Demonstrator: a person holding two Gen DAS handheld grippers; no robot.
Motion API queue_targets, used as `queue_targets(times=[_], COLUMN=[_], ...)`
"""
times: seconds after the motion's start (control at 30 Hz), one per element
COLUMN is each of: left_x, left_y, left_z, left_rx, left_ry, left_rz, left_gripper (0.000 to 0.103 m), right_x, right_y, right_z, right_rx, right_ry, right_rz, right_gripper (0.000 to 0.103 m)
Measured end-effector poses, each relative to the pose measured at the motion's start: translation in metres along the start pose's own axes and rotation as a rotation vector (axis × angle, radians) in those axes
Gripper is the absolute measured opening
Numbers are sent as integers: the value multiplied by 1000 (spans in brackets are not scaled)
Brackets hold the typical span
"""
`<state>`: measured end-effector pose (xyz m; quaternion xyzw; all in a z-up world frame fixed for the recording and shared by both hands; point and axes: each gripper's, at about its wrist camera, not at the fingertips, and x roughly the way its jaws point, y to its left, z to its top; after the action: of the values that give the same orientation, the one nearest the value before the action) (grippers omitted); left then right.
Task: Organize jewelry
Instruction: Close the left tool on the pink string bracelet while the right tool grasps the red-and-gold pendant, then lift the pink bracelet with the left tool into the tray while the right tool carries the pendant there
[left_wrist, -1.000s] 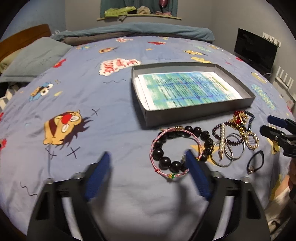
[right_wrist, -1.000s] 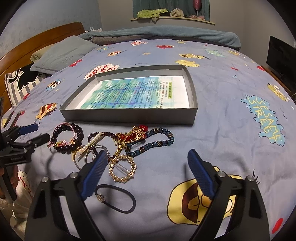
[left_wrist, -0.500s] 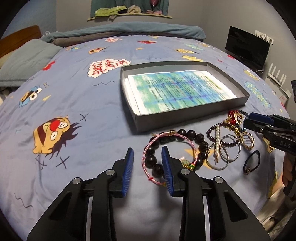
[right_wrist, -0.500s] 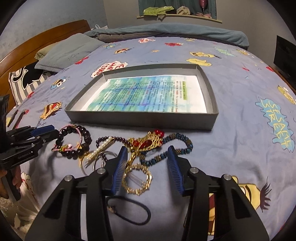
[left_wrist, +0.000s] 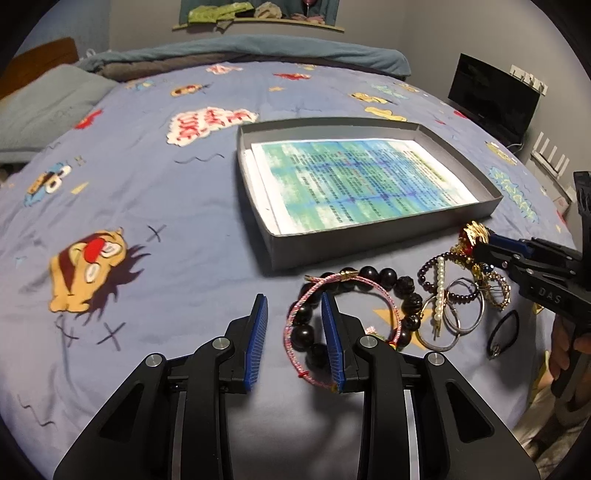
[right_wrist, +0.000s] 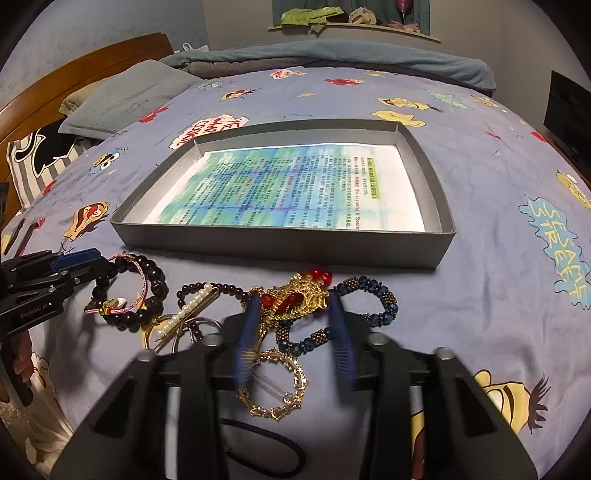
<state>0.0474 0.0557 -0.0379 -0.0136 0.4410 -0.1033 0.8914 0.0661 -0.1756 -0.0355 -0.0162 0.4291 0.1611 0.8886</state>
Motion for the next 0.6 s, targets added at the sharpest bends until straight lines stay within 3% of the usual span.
queue_targets(times=[0.03, 0.13, 0.27, 0.6], left_x=[2, 5, 2, -8], left_y=[0, -1, -4, -9], left_z=[0, -1, 0, 1], left_rx=[-2, 6, 19, 55], left_ry=[5, 14, 7, -26], left_rz=[-1, 0, -4, 12], left_gripper=[32, 32, 19, 13], right_x=[0, -1, -5, -17], right_y=[-1, -1, -1, -3], right_z=[0, 0, 0, 3], right_rx=[5, 1, -11, -18], right_ry=[3, -5, -22, -62], right_rz=[7, 11, 10, 25], right_gripper=[14, 9, 3, 1])
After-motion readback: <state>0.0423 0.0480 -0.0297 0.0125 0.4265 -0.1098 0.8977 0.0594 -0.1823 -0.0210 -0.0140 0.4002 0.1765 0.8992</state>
